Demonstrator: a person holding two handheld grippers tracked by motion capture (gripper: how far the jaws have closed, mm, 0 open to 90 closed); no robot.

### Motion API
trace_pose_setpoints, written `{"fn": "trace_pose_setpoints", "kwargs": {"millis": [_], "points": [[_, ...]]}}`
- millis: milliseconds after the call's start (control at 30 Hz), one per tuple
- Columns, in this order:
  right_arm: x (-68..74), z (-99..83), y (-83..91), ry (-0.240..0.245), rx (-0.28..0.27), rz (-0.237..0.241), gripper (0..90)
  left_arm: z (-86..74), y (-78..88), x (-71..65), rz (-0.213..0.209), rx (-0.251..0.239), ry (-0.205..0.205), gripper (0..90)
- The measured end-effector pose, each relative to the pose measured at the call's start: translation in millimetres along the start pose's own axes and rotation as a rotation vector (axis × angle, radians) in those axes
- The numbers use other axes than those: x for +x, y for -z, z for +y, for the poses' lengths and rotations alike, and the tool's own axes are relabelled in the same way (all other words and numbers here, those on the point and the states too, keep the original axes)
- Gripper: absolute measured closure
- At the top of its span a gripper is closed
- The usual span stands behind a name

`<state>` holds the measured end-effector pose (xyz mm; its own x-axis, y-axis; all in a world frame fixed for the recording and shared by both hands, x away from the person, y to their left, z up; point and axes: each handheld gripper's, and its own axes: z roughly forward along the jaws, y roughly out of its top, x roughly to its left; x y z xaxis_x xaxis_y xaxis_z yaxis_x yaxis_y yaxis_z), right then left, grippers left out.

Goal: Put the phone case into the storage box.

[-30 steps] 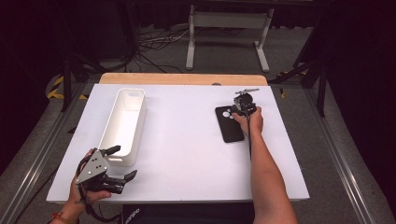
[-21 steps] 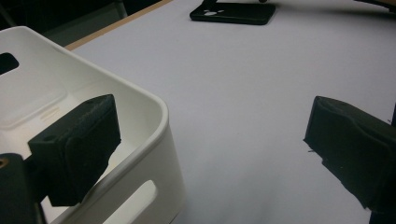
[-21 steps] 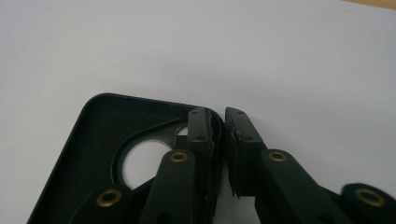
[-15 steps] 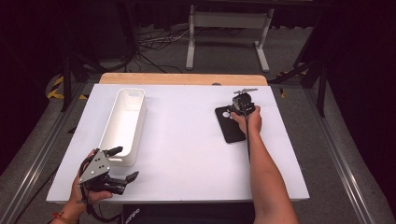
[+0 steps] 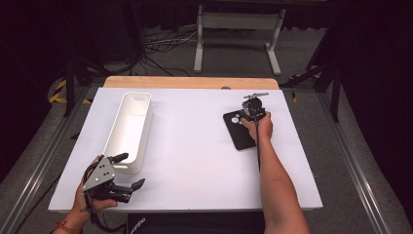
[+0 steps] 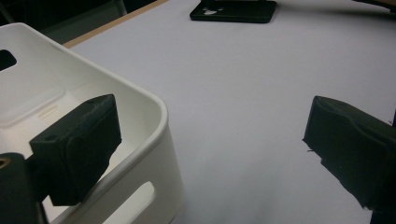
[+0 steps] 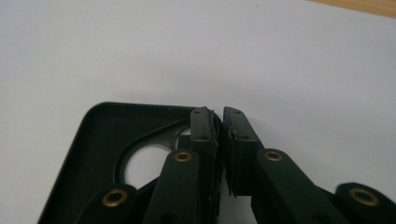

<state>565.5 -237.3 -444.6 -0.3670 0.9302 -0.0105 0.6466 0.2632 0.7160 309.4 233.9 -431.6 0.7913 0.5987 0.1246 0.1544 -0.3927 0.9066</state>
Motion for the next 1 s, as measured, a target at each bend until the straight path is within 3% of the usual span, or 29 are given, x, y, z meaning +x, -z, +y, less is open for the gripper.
{"fn": "trace_pose_setpoints", "kwargs": {"millis": [433, 633, 800, 1000], "points": [[15.6, 8.6, 25.0, 0.055, -0.06, 0.029, 87.3, 4.0, 0.6, -1.1, 0.003, 0.009, -0.004, 4.9], [20.8, 11.5, 41.9, 0.076, -0.113, 0.027, 87.7, 8.5, 0.5, -0.5, 0.002, -0.025, 0.022, 5.4], [24.8, 10.4, 57.8, 0.084, -0.171, 0.03, 89.5, 18.8, -1.9, 0.1, -0.03, -0.066, 0.053, 8.4], [28.5, 8.4, 71.9, 0.094, -0.218, 0.026, 89.8, 36.8, -11.4, -2.3, -0.054, -0.076, 0.05, 9.0]]}}
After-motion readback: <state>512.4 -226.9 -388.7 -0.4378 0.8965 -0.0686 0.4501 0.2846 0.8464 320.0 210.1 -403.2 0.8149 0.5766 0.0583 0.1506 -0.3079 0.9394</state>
